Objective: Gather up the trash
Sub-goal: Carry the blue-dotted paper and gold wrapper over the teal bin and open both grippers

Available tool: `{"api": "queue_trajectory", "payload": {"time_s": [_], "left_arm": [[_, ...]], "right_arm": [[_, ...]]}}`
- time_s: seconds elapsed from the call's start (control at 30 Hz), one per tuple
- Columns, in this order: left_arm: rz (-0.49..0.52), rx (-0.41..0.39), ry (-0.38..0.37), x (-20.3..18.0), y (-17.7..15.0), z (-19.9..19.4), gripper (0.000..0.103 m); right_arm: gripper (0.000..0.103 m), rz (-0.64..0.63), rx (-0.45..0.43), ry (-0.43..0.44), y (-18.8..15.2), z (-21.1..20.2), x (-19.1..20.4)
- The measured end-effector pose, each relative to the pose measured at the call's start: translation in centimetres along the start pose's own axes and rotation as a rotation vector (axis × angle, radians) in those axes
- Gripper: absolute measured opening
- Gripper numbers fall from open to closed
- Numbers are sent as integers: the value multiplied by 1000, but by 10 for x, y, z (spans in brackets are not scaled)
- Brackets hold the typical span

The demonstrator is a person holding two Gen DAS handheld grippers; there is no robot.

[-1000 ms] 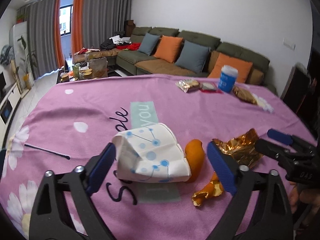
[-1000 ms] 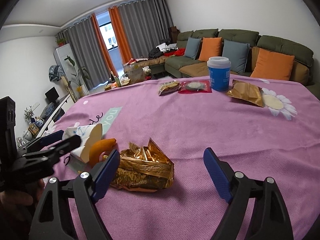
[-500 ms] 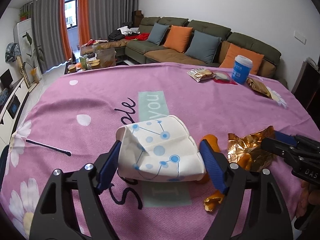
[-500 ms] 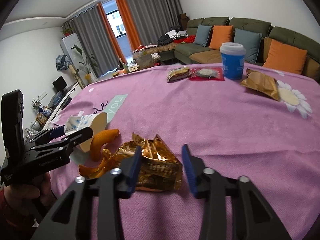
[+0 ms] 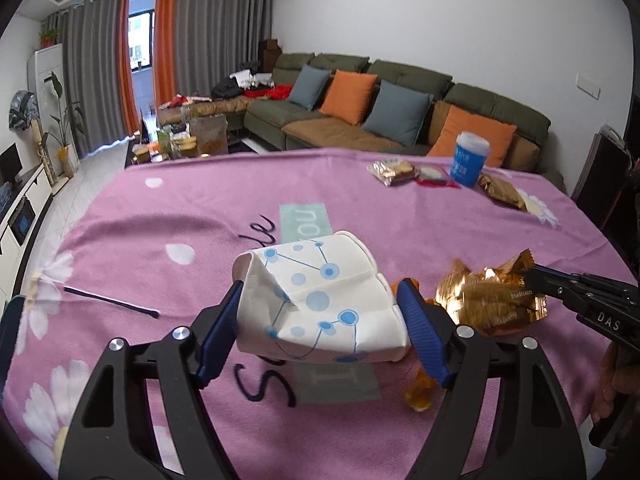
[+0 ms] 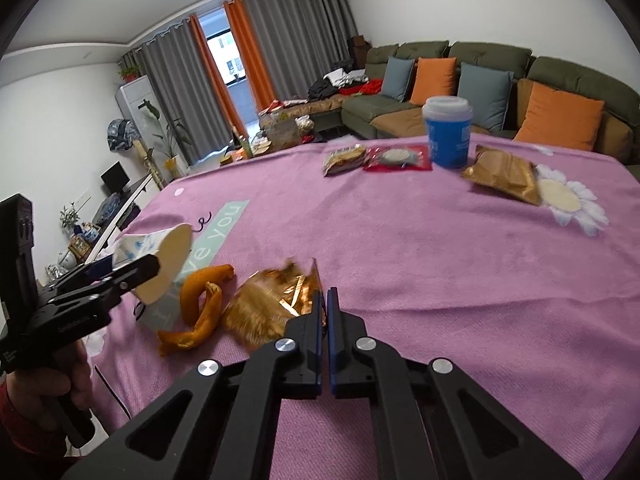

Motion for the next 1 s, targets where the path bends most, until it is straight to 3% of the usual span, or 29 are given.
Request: {"api": "queue_trajectory", "payload": {"time_s": [0.37,0.73,1.0], "left_arm": [[-61,-108,19,38,12,-53,75],[-127,-213,64,89,9,-119,75],[-192,-281,150,142,-1,-164,75]], "right_arm": [[0,-72,-95,-55,15,-37,24],[0,-170,-171,14,21,-60,94],[0,-269,-184,110,25,-54,159]]}}
Point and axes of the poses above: each gripper's, at about its wrist camera, not at the fingertips, and z roughly the way its jaws point, x to its left, y to its top, the point moved 5 cm from there along z, roughly the way its jaws point, and after that the axes turned 15 degrees about y, right-handed, at the moved point
